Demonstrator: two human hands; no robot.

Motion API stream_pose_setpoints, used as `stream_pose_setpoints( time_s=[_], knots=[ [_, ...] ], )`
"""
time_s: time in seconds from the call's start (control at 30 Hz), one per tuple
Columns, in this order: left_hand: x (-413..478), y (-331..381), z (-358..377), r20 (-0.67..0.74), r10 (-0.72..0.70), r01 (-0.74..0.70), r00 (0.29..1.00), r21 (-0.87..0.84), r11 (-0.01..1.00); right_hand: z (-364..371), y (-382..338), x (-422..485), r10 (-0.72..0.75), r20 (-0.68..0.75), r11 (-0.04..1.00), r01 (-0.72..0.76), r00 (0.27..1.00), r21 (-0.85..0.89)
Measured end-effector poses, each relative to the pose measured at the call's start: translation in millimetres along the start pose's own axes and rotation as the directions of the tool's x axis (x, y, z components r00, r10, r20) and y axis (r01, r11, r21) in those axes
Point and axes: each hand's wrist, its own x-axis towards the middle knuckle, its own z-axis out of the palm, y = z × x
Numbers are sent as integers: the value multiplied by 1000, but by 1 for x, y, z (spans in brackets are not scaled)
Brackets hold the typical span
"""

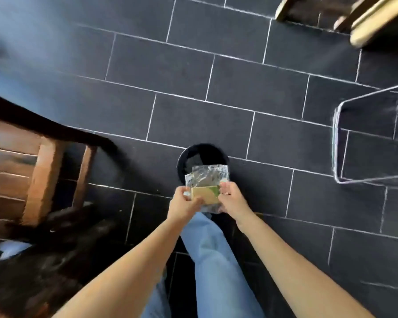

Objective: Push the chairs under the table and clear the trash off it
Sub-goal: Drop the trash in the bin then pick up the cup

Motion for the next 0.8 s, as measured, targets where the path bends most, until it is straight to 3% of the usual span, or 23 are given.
stream_pose_setpoints(
  time_s=[0.17,0.33,0.43,0.57,0.7,0.8],
  knots=[
    [43,-7,25,-9,-65,65,998,76,995,-6,20,43,97,-71,986,-86,993,142],
    [68,10,24,-24,-161,163,987,178,970,-7,13,58,191,44,949,-196,981,249],
    [74,19,19,10,-206,198,979,225,954,-8,12,58,225,37,942,-227,974,248],
    [73,17,6,23,-67,56,998,317,947,-2,1,53,183,27,958,-185,983,218],
    [64,9,-12,20,26,-33,999,515,856,16,-17,44,109,48,985,-114,993,131],
    [49,4,-27,4,109,-92,994,562,822,34,-32,36,44,66,997,-48,997,53]
  ],
)
